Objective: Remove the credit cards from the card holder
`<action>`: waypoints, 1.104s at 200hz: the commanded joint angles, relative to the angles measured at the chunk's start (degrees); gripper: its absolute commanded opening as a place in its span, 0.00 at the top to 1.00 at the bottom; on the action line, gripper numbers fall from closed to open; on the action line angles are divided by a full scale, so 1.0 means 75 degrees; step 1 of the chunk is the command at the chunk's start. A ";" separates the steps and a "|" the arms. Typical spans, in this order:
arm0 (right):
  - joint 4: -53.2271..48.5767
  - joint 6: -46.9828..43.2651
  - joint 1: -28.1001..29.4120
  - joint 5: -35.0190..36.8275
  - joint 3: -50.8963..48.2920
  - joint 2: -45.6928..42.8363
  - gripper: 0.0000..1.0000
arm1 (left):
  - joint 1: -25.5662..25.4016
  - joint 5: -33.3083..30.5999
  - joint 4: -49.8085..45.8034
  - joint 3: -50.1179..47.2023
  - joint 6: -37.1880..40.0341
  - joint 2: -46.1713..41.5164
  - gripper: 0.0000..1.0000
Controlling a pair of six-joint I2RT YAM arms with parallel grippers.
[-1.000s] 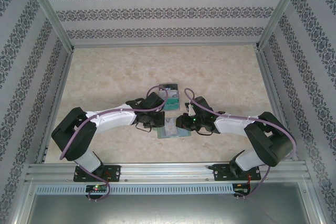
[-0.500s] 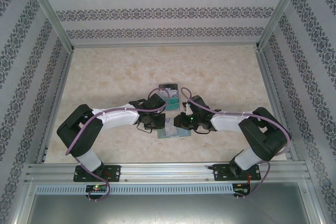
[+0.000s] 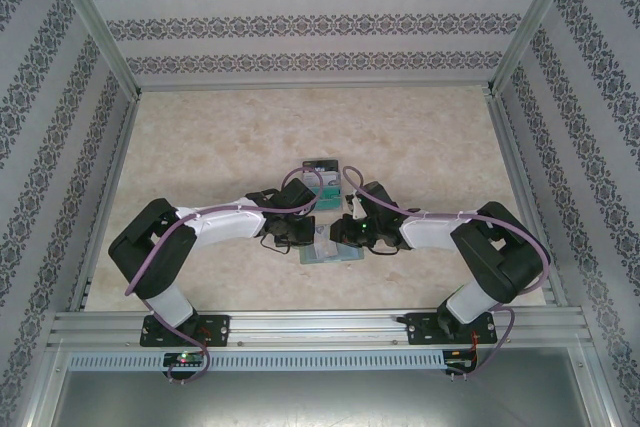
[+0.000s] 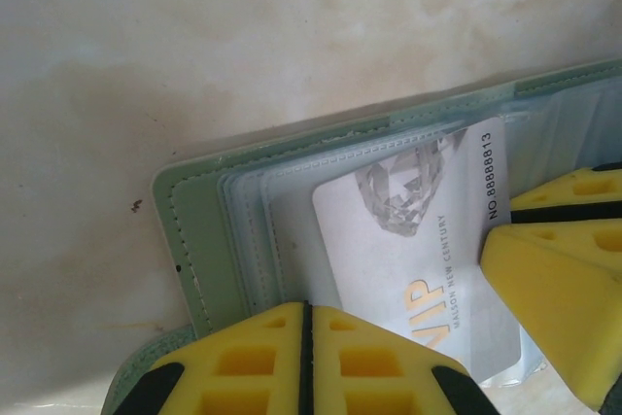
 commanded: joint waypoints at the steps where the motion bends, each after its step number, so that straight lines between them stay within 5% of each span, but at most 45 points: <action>1: 0.0037 0.0052 0.0049 0.0058 -0.0098 0.0075 0.89 | -0.0023 -0.0150 -0.0339 -0.0045 -0.0048 0.0282 1.00; 27: -0.0054 0.0059 0.0022 0.0194 -0.0267 -0.0091 1.00 | -0.0023 -0.0190 -0.0375 -0.0062 -0.0035 0.0246 1.00; 147: -0.0714 -0.0284 -0.0756 0.0329 -0.1124 -0.1267 1.00 | -0.0023 -0.0254 -0.0449 -0.0186 0.0086 0.0128 1.00; 221: -0.2582 -0.1298 -0.1210 0.0352 -0.0316 -0.2859 1.00 | -0.0023 -0.0274 -0.0495 0.0010 0.0147 -0.0064 1.00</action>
